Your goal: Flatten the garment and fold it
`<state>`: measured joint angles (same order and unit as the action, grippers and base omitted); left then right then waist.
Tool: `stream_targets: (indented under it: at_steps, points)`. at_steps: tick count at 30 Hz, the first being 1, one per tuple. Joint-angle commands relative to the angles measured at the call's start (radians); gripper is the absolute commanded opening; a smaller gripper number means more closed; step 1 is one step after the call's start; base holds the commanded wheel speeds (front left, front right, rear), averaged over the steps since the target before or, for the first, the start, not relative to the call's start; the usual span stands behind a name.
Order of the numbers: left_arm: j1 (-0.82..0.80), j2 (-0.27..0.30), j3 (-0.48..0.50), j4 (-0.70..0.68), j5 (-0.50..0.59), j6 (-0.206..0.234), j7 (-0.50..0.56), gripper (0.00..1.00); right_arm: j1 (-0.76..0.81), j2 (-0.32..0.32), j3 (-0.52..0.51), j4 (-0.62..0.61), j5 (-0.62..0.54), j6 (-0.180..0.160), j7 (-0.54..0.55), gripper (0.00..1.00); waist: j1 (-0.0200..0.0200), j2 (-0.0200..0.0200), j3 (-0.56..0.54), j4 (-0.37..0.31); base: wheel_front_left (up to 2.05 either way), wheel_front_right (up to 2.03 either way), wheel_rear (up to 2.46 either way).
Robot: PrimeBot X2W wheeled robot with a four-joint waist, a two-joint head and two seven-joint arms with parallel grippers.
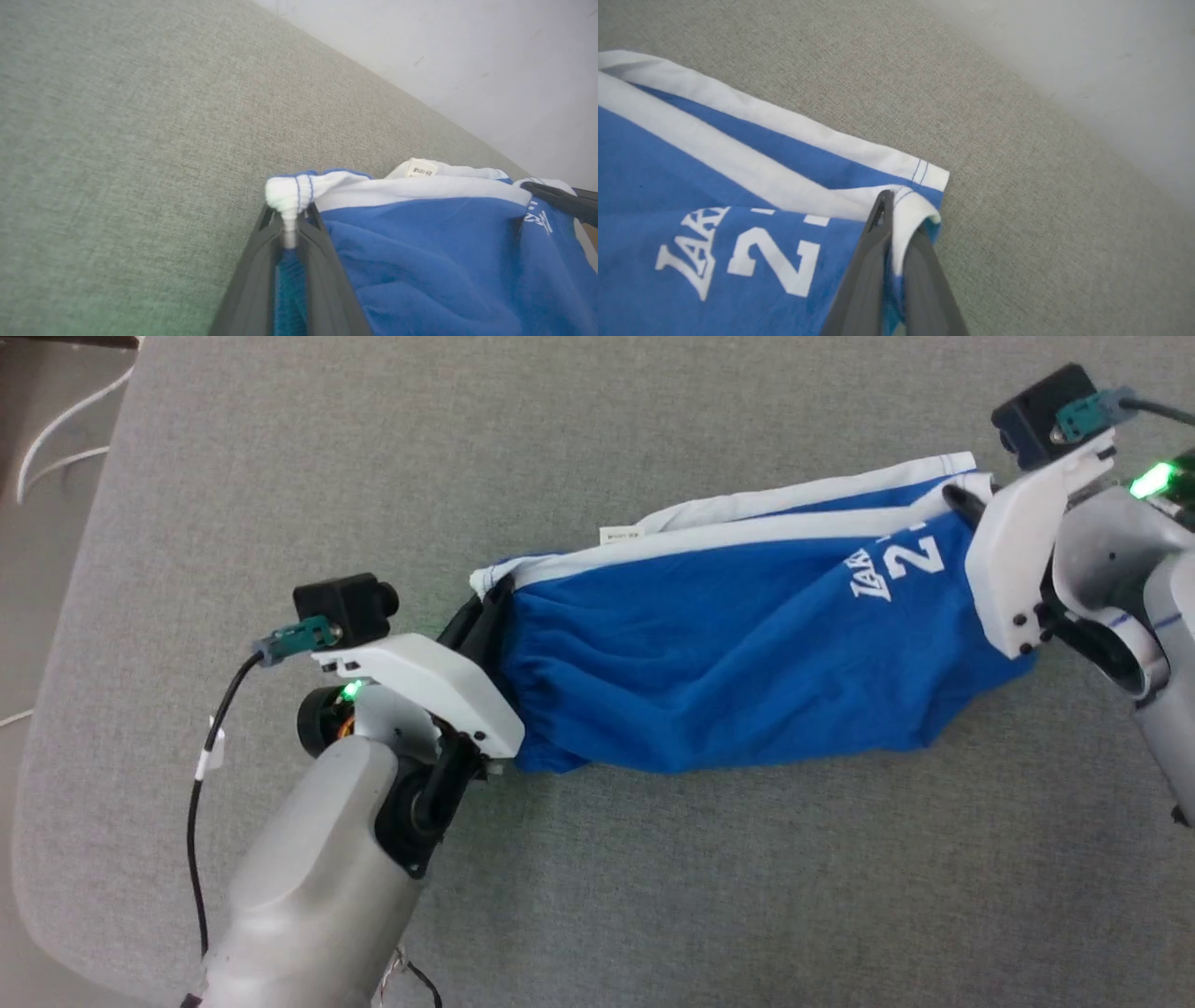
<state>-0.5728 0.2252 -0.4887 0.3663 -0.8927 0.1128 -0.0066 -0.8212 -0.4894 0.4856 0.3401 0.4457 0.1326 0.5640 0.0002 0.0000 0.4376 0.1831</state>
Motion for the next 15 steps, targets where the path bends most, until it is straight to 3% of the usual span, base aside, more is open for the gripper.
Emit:
stream_targets:
  at_steps: [1, 2, 3, 4, 10, 15]
  points:
    - [-0.017, -0.008, -0.004, 0.014, 0.005, -0.012, -0.006, 0.43, -0.024, 0.007, 0.009, 0.021, 0.006, -0.002, -0.012, 0.0, -0.0002, 0.0, 0.004, 0.002, 0.0, 0.0, 0.0]
    - [-0.019, -0.013, -0.005, 0.023, 0.003, -0.016, -0.008, 1.0, -0.038, 0.011, 0.015, 0.039, 0.004, -0.002, -0.026, 0.05, -0.0002, 0.0, 0.003, 0.001, 0.0, 0.0, 0.0]
    - [-0.02, -0.019, -0.007, 0.031, 0.0, -0.02, -0.009, 1.0, -0.048, 0.016, 0.021, 0.056, 0.005, -0.002, -0.041, 0.8, -0.0002, 0.0, 0.0, 0.001, 0.0, 0.0, 0.0]
    - [-0.019, -0.023, -0.01, 0.038, -0.002, -0.025, -0.01, 1.0, -0.054, 0.021, 0.025, 0.075, 0.007, -0.002, -0.055, 1.0, -0.0002, 0.0, -0.006, 0.0, 0.0, 0.0, 0.0]
    - [0.035, -0.016, -0.018, 0.035, -0.002, -0.039, -0.039, 1.0, -0.029, 0.046, 0.033, 0.127, 0.046, -0.002, -0.139, 1.0, -0.0002, 0.0, -0.079, -0.003, 0.0, 0.0, 0.0]
    - [0.138, 0.022, -0.012, -0.04, -0.003, -0.023, -0.063, 1.0, 0.062, 0.044, 0.003, 0.102, 0.074, -0.002, -0.197, 1.0, -0.0002, 0.0, -0.164, -0.015, 0.0, 0.0, 0.0]
